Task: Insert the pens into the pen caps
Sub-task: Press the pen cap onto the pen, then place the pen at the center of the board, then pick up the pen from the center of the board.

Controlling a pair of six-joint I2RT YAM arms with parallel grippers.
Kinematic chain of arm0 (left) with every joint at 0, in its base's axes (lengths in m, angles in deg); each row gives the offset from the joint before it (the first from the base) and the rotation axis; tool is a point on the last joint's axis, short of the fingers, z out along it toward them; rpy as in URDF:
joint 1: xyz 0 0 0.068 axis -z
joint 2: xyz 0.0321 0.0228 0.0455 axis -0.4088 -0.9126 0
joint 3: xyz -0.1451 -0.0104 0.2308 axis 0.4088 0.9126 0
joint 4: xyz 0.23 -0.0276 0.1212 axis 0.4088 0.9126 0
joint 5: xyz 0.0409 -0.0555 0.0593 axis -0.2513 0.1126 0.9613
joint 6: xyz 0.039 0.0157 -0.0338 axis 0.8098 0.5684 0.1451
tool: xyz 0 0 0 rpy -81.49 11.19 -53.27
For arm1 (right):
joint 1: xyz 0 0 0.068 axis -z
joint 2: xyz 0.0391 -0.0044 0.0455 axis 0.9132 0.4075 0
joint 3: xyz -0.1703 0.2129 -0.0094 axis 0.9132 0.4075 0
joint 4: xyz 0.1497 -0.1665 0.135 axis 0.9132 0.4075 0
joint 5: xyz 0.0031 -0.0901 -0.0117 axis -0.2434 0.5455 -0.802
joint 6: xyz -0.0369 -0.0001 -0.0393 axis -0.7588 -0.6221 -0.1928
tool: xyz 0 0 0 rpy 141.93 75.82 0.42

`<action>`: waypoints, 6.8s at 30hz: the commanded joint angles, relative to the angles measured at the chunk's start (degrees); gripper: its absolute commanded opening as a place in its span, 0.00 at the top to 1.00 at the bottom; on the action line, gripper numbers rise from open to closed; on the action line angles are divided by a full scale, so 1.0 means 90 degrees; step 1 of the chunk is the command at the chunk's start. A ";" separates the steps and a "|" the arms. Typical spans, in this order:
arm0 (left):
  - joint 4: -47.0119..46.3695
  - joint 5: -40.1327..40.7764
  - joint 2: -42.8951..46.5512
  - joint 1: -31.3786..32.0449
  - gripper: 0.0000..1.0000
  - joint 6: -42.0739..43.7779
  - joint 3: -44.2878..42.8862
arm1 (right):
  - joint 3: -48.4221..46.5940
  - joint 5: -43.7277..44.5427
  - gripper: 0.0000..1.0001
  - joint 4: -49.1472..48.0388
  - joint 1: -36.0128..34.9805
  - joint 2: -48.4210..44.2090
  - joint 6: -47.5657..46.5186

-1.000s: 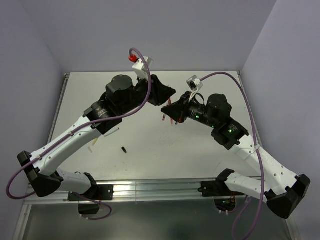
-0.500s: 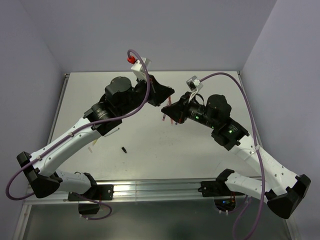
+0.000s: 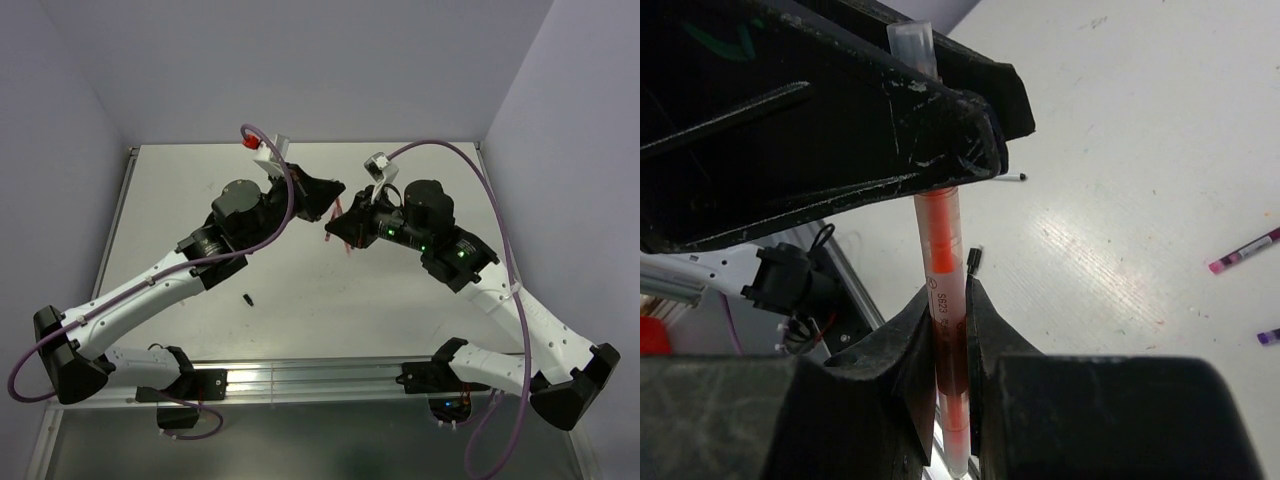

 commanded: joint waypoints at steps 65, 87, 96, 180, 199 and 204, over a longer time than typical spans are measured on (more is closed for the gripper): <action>0.3118 -0.1185 -0.6633 -0.2675 0.95 -0.0067 -0.4047 | 0.0845 0.1569 0.34 0.0440 0.0506 -0.1353 0.0008; 0.3167 -0.1038 -0.6623 -0.2626 0.69 0.0050 -0.3910 | 0.0865 0.1559 0.34 0.0431 0.0516 -0.1373 -0.0001; 0.3030 -0.0785 -0.5716 -0.2626 0.74 0.0041 -0.3354 | 0.0943 0.1569 0.34 0.0421 0.0526 -0.1480 0.0008; 0.4544 0.2126 -0.2971 -0.3778 0.64 -0.7352 0.1998 | 0.1187 0.1266 0.34 0.0313 0.0507 -0.1588 0.0116; 0.3782 0.1364 -0.3322 -0.3749 1.00 -0.5967 0.2214 | 0.1060 0.1120 0.34 0.0392 0.0516 -0.1334 0.0047; 0.3811 0.1237 -0.3147 -0.3739 1.00 -0.5088 0.1843 | 0.1021 0.1023 0.34 0.0392 0.0526 -0.1197 0.0038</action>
